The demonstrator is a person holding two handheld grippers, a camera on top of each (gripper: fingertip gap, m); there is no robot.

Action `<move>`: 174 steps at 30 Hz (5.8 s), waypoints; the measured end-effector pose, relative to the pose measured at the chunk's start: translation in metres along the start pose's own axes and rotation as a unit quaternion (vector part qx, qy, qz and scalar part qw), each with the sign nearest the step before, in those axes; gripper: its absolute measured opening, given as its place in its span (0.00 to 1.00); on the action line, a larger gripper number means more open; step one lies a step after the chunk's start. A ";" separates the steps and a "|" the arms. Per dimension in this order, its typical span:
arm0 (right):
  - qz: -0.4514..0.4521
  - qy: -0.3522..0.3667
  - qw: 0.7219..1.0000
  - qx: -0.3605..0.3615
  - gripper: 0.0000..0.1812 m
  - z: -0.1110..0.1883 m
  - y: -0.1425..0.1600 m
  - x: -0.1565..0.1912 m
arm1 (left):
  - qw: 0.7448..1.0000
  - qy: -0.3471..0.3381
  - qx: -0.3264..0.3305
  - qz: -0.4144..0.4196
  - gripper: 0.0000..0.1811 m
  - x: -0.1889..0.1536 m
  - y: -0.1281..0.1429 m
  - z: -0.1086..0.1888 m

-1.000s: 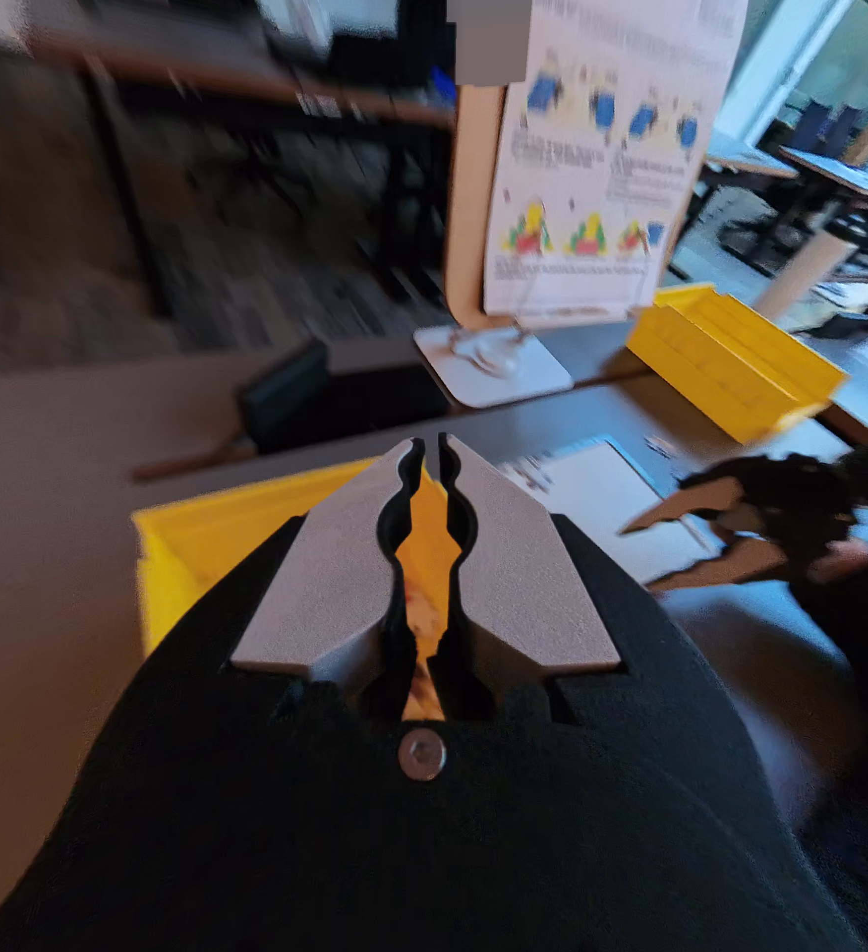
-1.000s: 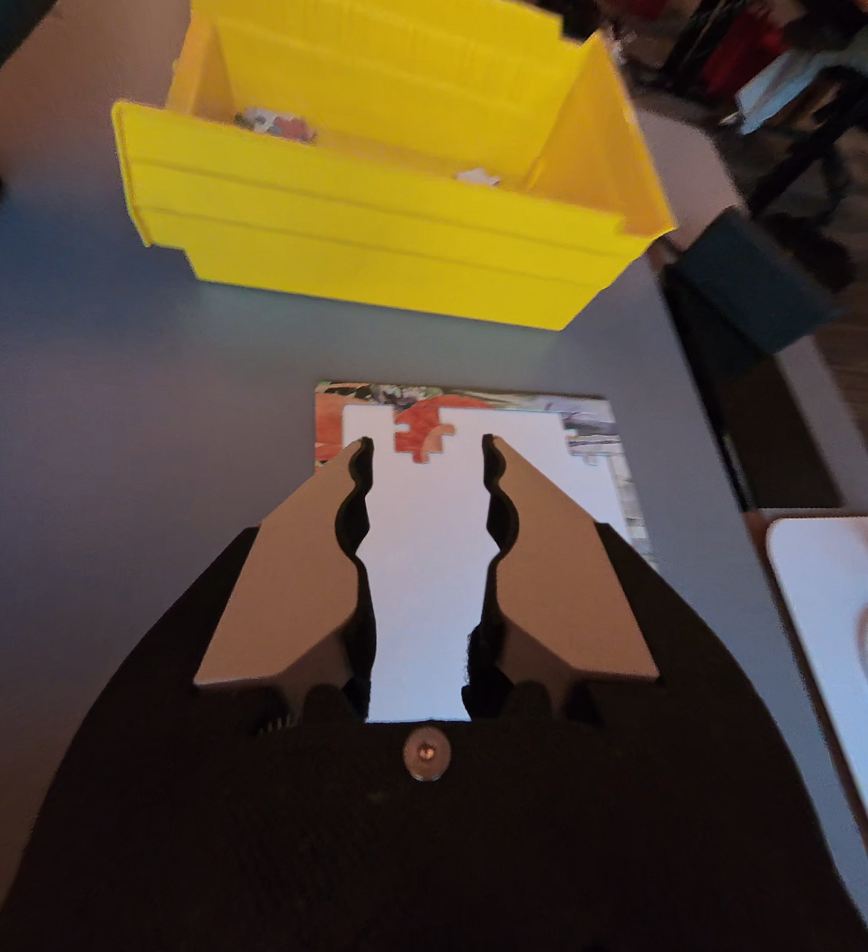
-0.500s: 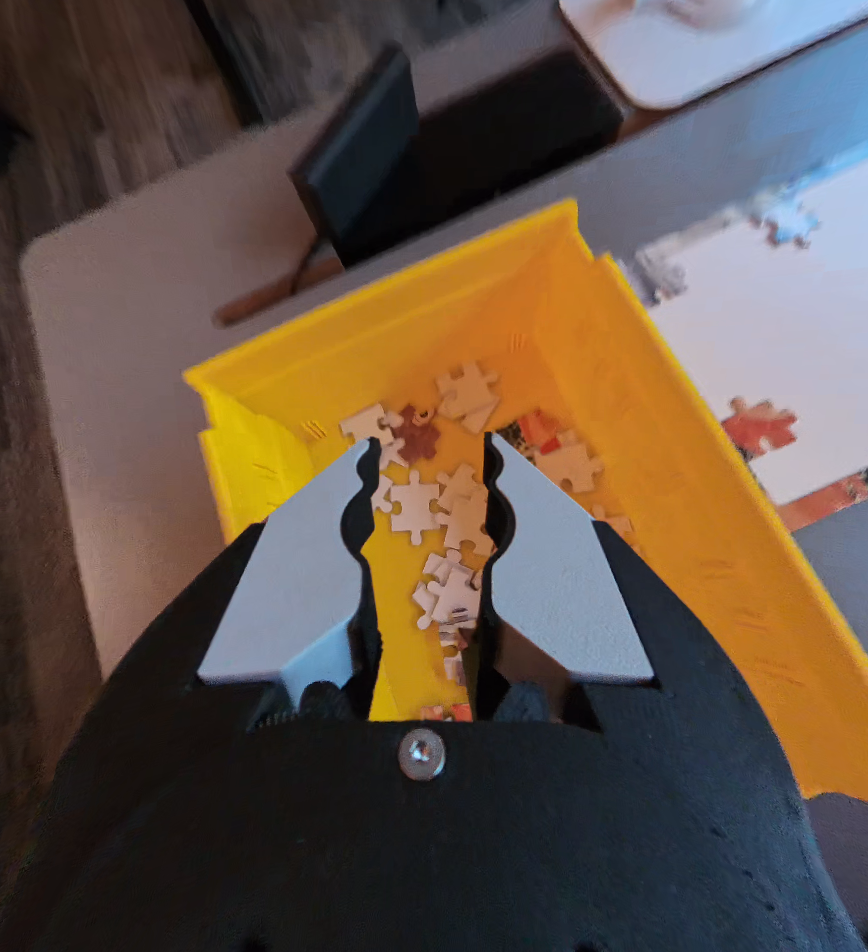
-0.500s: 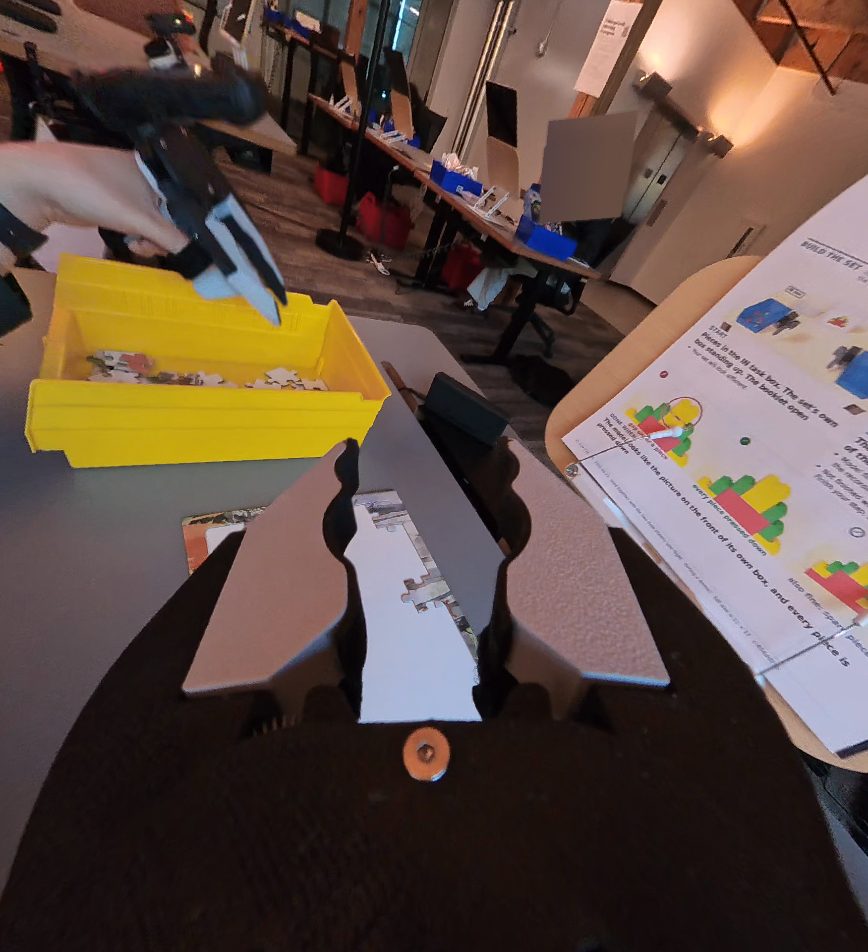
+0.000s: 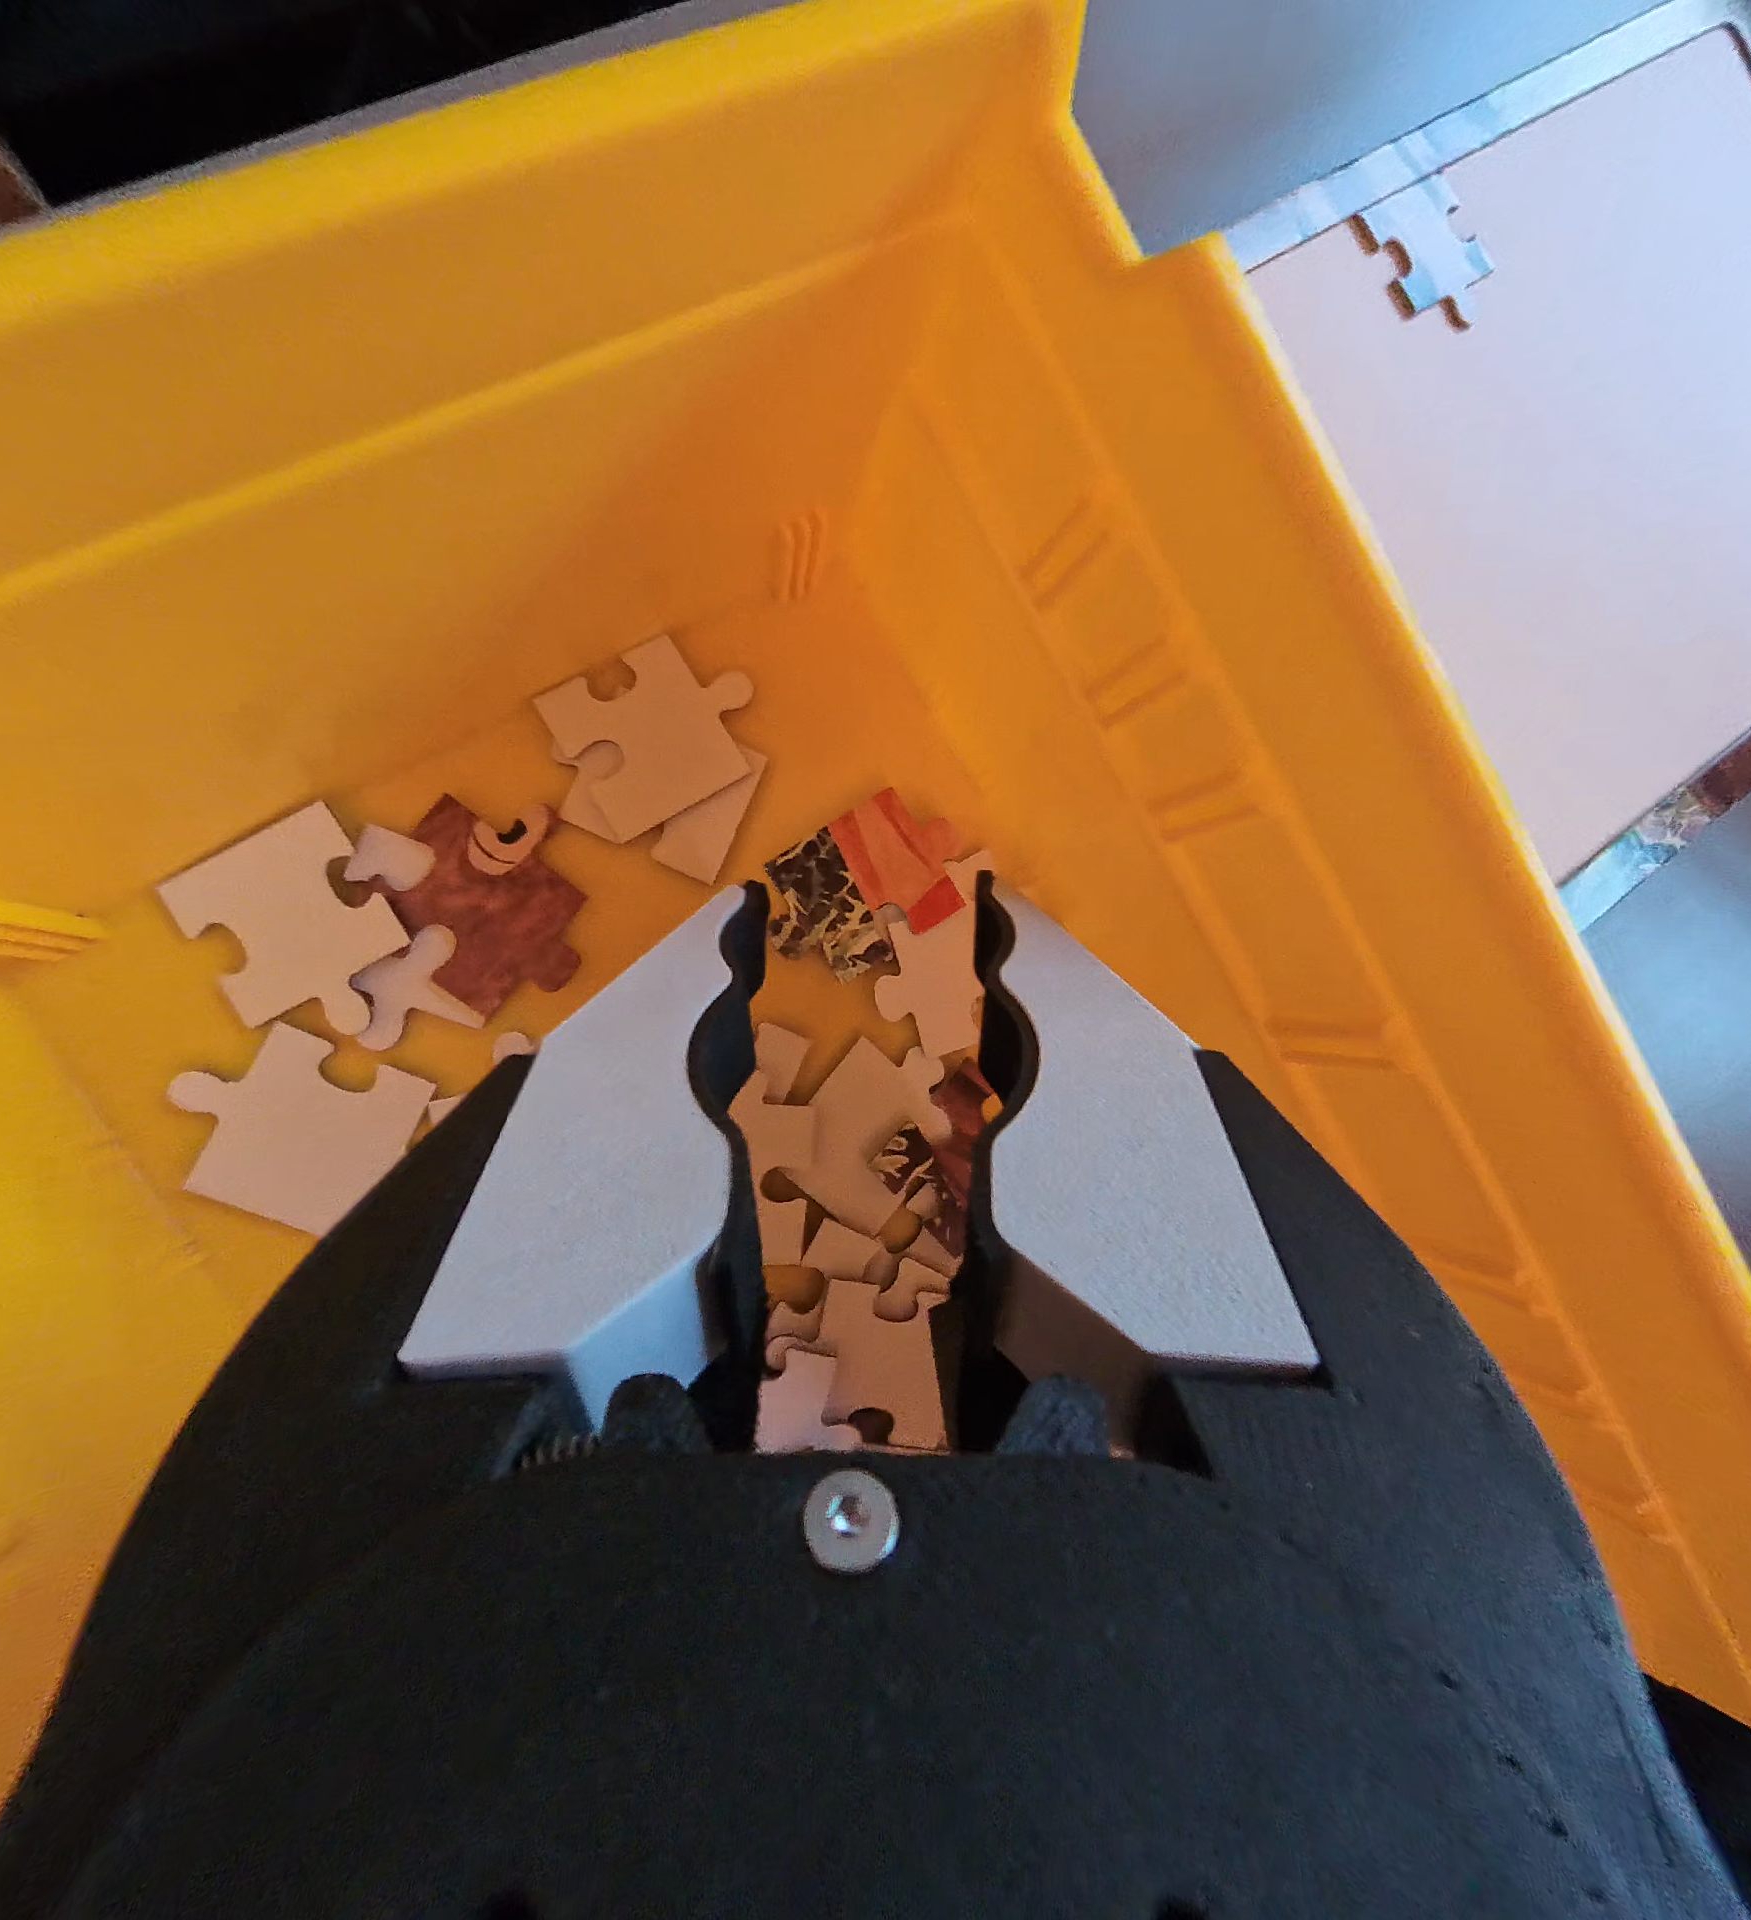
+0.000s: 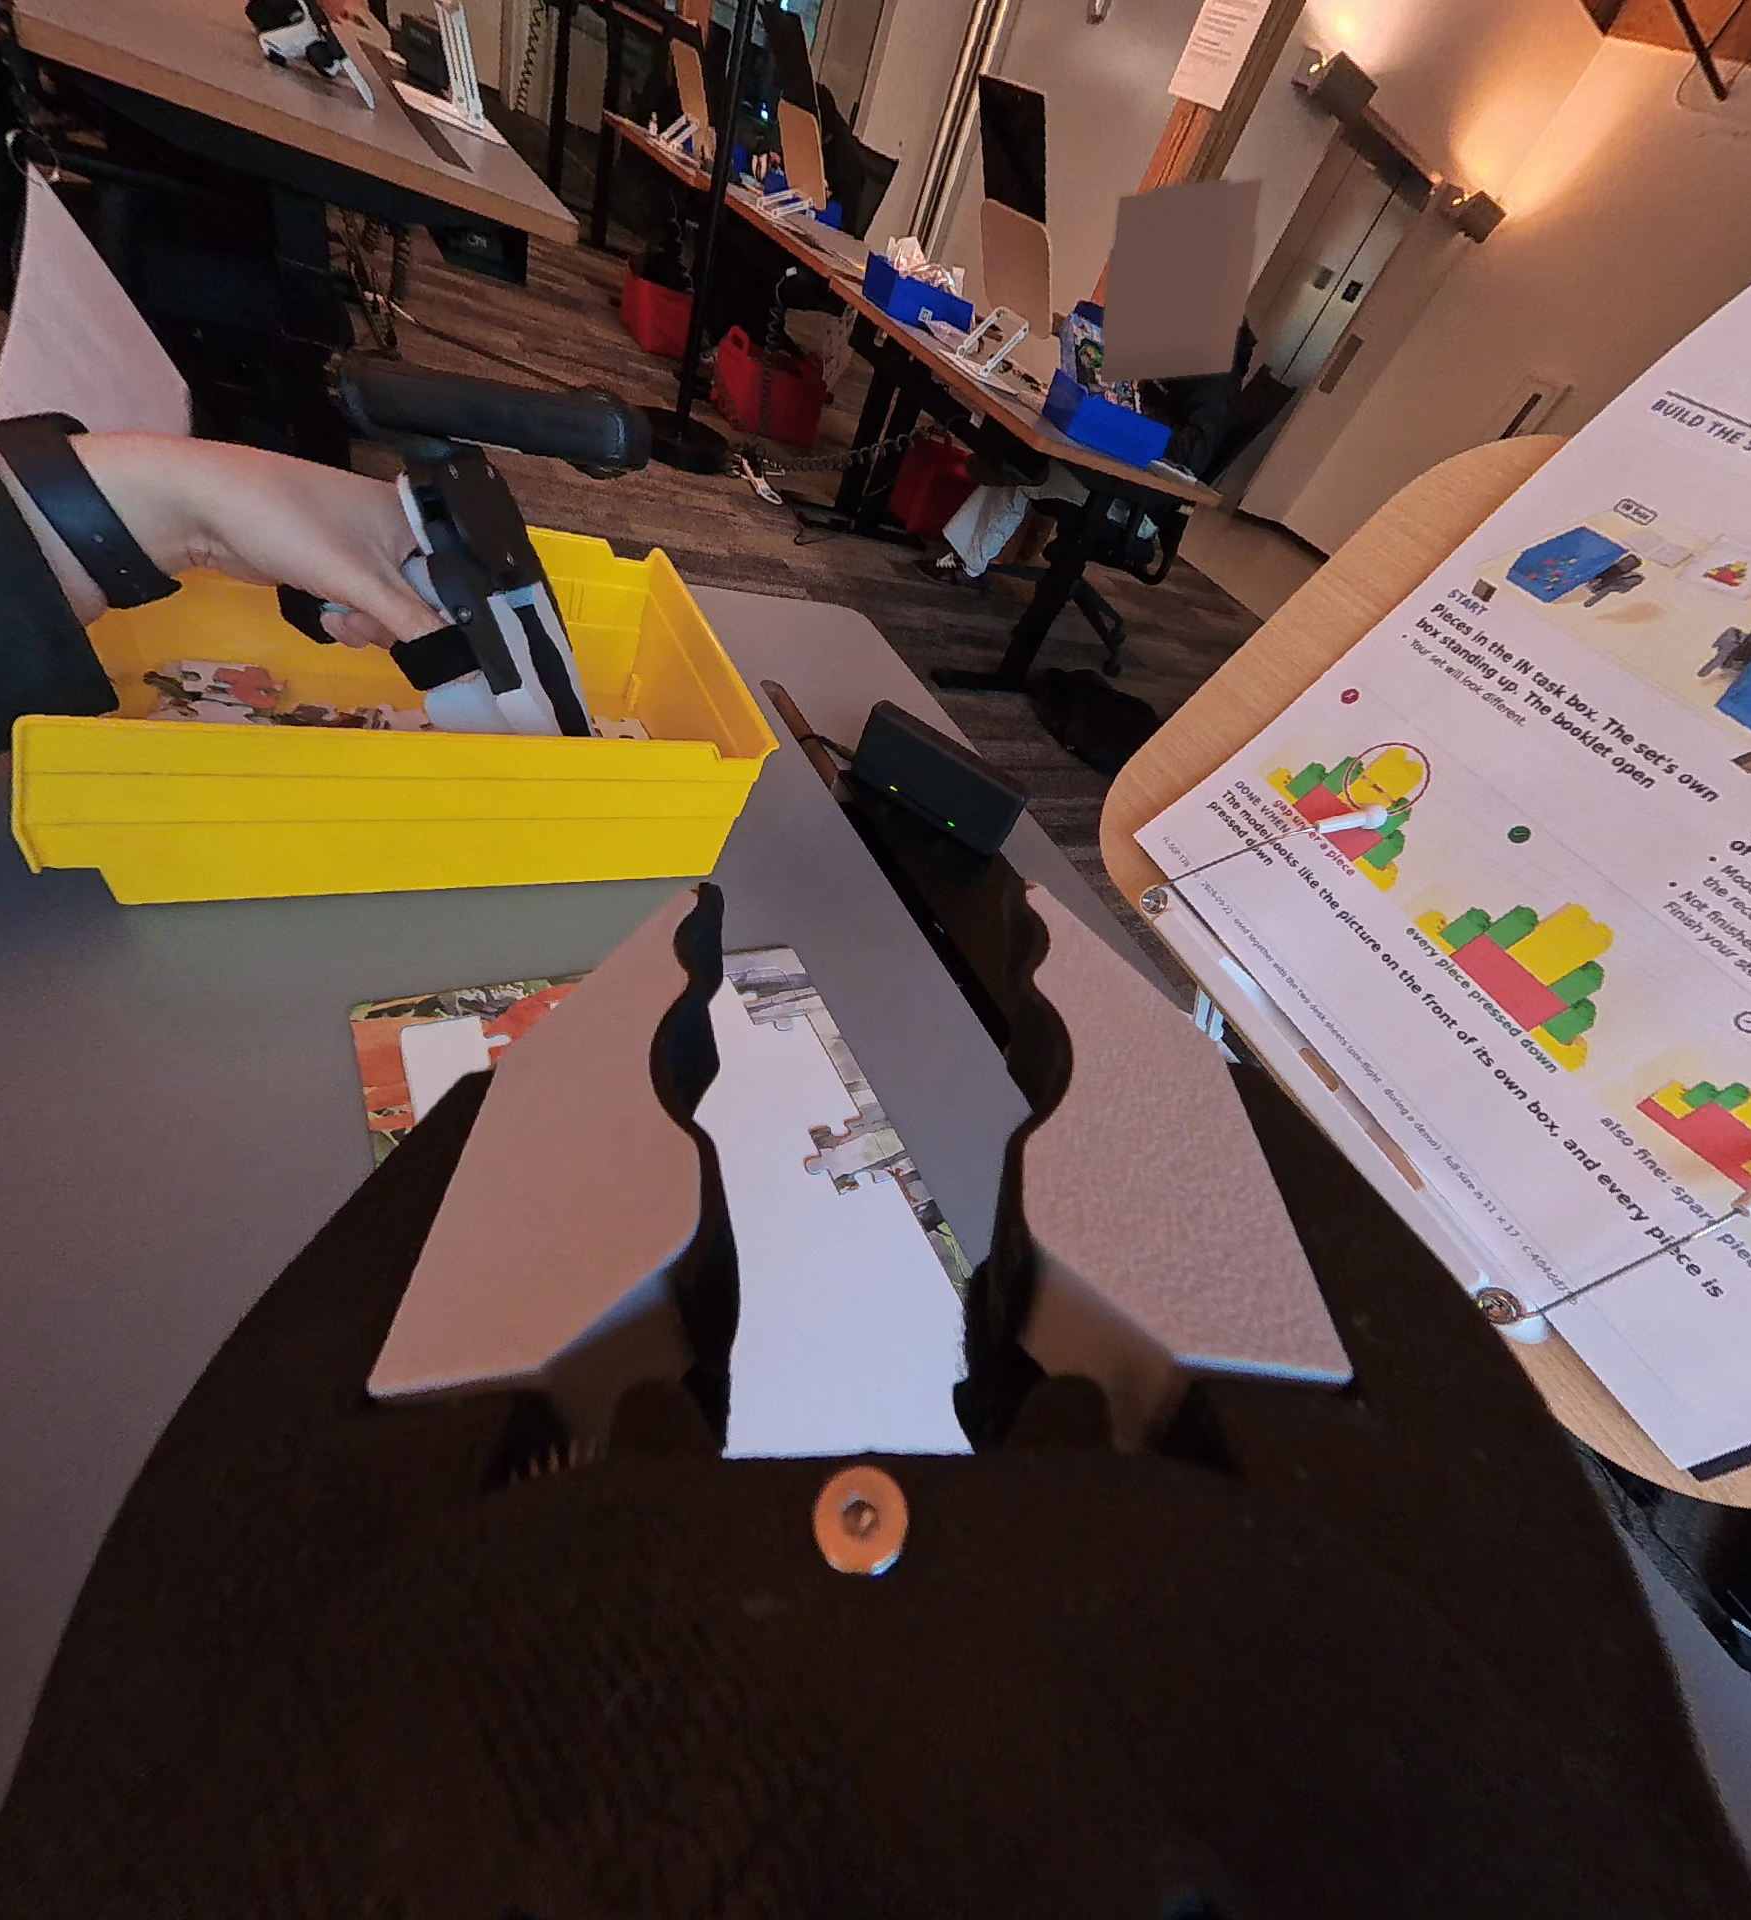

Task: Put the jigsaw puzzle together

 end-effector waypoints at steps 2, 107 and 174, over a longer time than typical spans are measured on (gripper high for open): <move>0.001 0.002 1.000 0.000 0.30 0.001 0.000 -0.001 | 1.000 -0.021 -0.007 0.008 0.21 0.009 -0.001 0.003; -0.280 -0.078 0.956 -0.037 0.26 -0.041 -0.015 0.033 | 0.937 -0.128 -0.236 -0.224 0.21 -0.107 -0.106 0.104; -0.420 -0.501 0.757 -0.004 0.20 -0.040 0.002 0.139 | 0.884 0.298 -0.228 -0.278 0.24 -0.236 -0.065 0.134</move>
Point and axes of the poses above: each gripper's, where its closed fingertips meet, z back along the fingers, y out of its underside, x = y × z across the jaws, the point moved 2 cm from there along z, back along the fingers, and after that the axes turned 1 degree about y, right-handed, at the moved point
